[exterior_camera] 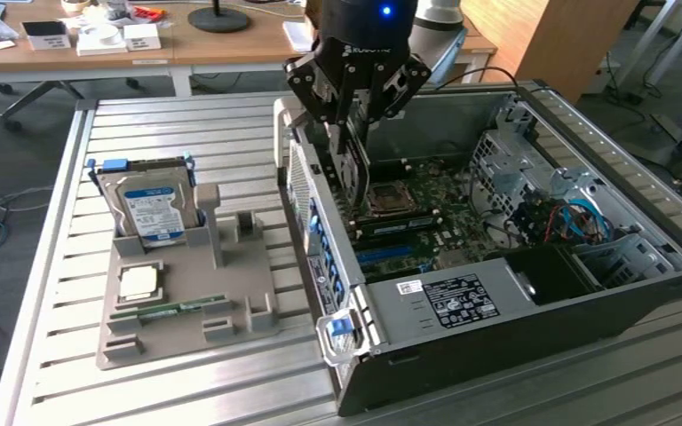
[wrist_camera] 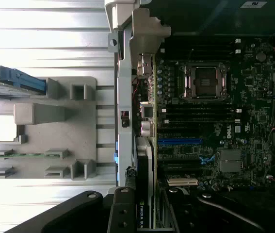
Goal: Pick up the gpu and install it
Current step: 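Pick up the gpu and move the gpu toward the slot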
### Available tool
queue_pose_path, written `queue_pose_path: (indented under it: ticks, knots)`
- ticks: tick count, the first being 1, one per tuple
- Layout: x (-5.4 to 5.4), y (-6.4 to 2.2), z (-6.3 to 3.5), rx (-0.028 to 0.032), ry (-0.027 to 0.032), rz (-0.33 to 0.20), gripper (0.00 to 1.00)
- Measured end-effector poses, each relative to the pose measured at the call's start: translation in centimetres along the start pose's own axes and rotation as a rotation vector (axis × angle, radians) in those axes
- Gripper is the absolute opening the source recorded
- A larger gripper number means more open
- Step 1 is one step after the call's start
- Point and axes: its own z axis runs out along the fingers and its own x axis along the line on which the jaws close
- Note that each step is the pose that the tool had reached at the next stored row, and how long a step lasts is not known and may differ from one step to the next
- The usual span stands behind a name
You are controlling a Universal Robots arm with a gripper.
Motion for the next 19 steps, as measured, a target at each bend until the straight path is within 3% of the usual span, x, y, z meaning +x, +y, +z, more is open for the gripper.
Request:
queue_pose_path:
  ticks: [10,19]
  knots:
    - [-0.05,0.0,0.0,0.0,0.0,0.0,0.27]
    - [-0.83,0.03,0.02,0.0,0.0001,0.0,0.27]
